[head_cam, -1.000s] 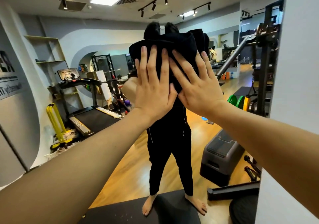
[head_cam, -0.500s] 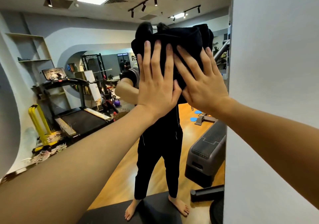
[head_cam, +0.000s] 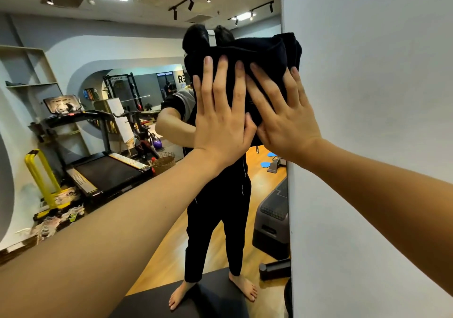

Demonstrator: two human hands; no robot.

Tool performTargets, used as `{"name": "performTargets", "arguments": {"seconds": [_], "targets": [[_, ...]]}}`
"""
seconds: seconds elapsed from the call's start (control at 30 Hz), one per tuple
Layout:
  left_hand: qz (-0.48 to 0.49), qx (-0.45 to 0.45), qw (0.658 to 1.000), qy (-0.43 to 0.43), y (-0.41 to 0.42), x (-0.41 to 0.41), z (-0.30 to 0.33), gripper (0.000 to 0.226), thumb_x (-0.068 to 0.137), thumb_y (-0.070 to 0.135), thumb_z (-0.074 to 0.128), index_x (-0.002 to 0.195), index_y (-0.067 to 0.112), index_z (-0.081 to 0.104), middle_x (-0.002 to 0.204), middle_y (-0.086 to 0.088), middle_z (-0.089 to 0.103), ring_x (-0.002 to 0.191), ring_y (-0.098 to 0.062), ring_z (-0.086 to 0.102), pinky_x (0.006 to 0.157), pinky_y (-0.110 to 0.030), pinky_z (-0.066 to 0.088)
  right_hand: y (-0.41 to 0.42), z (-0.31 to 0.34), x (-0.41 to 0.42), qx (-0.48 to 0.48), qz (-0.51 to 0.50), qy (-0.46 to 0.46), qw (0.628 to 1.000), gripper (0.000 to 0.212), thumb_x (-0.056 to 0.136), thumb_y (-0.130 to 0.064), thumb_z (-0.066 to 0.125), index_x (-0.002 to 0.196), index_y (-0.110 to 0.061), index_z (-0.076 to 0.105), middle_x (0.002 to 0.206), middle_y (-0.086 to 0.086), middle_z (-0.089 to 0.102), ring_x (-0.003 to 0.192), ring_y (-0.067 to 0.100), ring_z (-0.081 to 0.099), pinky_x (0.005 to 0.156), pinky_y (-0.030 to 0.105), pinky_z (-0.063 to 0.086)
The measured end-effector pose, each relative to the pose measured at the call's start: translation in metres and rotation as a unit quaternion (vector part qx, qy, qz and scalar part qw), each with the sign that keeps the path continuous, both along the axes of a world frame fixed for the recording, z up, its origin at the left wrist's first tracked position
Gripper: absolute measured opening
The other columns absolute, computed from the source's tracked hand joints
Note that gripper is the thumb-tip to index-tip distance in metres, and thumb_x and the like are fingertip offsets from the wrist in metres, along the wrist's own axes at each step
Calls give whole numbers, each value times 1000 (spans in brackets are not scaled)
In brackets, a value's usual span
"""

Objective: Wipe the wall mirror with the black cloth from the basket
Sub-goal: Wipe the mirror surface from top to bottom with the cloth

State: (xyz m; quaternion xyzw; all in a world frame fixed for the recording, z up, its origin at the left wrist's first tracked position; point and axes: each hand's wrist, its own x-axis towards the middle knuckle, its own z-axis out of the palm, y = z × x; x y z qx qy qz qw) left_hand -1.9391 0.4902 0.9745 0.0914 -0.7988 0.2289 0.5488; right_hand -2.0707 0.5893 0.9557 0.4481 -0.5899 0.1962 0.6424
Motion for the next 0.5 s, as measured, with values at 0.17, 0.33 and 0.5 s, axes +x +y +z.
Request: {"name": "performTargets", "arguments": {"seconds": [0.17,0.33,0.5], "targets": [[-9,-5,1000,-7,7,-9,-14,77,90,28,51,158,1,26,161,-30,24,152,-49,14,125,-60,11,6,-16,-9,-4,18,-16,1000,57,105,-34,47,154,-7,41,158,18,40,142,54,36,118,63,29],[-25,-7,1000,-9,9,-12,-26,76,89,27,53,157,2,30,159,-30,27,151,-48,16,125,-59,13,7,-31,-12,-9,37,-42,998,56,103,-31,48,152,-5,45,156,20,41,139,55,38,115,65,30],[-39,-11,999,-23,6,-10,-43,76,89,27,55,157,2,30,159,-29,28,151,-46,15,126,-58,11,8,-50,-13,11,38,-65,997,61,98,-29,54,152,-4,45,160,19,34,140,56,37,113,67,31]]}}
